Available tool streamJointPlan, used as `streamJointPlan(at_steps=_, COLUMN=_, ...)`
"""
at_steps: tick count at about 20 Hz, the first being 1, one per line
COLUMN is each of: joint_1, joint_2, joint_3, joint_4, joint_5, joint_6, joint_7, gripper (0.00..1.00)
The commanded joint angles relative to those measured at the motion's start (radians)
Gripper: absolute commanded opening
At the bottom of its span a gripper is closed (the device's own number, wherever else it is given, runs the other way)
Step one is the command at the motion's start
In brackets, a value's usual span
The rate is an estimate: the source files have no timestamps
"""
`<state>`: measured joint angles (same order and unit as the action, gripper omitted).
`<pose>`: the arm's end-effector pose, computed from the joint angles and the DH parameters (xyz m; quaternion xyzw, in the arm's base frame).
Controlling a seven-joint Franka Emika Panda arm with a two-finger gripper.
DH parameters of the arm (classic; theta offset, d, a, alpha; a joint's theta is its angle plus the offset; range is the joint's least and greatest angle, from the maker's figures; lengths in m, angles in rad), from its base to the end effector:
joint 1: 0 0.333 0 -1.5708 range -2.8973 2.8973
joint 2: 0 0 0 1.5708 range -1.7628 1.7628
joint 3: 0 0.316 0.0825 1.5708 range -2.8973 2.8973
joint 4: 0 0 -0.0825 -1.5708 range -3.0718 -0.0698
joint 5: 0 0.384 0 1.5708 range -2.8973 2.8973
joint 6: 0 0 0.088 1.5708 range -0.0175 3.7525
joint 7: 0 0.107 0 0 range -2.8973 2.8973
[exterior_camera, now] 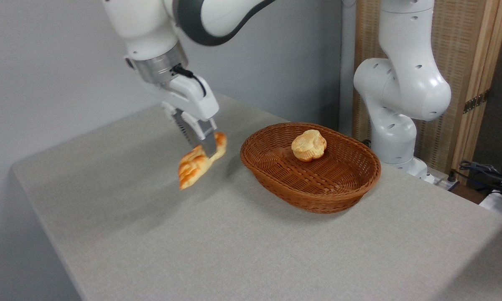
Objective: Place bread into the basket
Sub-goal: 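Lift the braided roll and carry it over the wicker basket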
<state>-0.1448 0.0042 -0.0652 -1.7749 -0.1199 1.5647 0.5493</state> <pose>0.5254 -0.1251 0.5274 0.9240 -0.3622 -0.0952 0.0769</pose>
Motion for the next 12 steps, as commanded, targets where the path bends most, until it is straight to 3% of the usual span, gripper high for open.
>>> streamJointPlan(at_steps=1, joint_1=-0.005, joint_2=-0.131, joint_3=0.079, joint_4=-0.105, joint_5=0.006, joint_6=-0.054, joint_7=0.203, gripper=0.45)
streamJointPlan(at_steps=5, joint_1=-0.005, joint_2=-0.268, joint_3=0.148, joint_4=-0.243, joint_5=0.006, joint_6=-0.074, joint_7=0.392, gripper=0.49)
streamJointPlan(at_steps=8, joint_1=-0.005, joint_2=-0.331, joint_3=0.151, joint_4=-0.342, joint_5=0.009, joint_6=-0.086, joint_7=0.463, gripper=0.51)
streamJointPlan(at_steps=12, joint_1=-0.015, joint_2=-0.334, joint_3=0.151, joint_4=-0.395, joint_5=0.009, joint_6=-0.146, joint_7=0.550, gripper=0.74)
